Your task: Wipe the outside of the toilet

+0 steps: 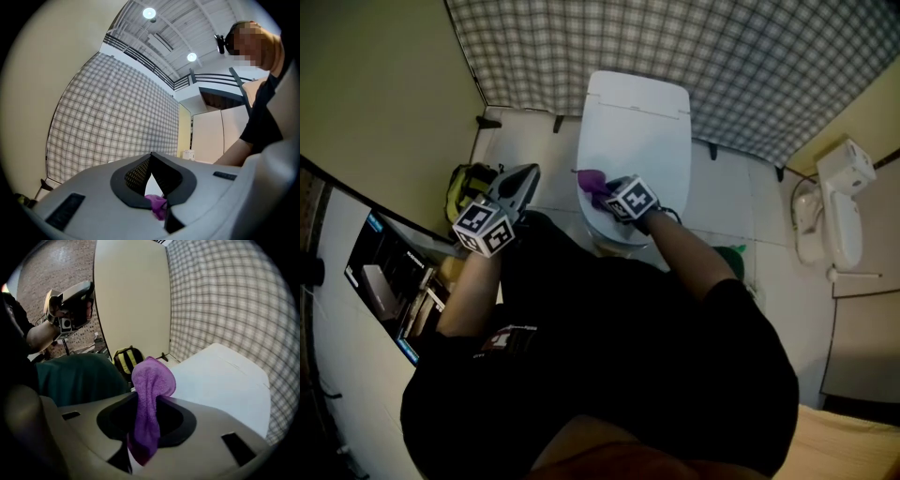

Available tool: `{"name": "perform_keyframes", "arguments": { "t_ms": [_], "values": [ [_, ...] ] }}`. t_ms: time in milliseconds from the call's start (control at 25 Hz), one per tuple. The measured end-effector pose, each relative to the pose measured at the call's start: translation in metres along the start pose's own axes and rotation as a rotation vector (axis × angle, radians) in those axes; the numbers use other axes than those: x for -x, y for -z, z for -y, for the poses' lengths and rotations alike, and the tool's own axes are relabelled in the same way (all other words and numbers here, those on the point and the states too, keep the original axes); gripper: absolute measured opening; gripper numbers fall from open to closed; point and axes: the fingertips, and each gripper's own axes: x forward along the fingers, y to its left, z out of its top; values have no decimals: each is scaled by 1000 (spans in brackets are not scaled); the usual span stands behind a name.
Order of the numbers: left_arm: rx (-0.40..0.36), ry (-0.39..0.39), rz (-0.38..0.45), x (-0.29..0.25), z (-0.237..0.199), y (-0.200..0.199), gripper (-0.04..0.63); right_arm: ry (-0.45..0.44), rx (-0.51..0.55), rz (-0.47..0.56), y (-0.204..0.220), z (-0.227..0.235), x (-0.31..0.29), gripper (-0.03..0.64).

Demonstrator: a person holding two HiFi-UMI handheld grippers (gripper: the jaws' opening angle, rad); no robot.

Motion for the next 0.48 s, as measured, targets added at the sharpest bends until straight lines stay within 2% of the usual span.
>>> {"name": "perform_keyframes", "arguments": {
  "t_ms": [160, 240, 360, 480],
  "values": [
    [-15, -23, -9, 24, -7, -1, -8, -26, 54, -96, 3, -29, -49, 114],
    [-18, -35, -10, 36, -10, 0, -8, -38, 34, -128, 17, -32, -59, 114],
    [-25, -49, -5, 48, -16, 1, -8, -8, 7, -122, 29, -10, -47, 114],
    [-13, -66, -7, 57, -17, 5, -8, 8, 1, -189, 63, 13, -15, 114]
  ]
}}
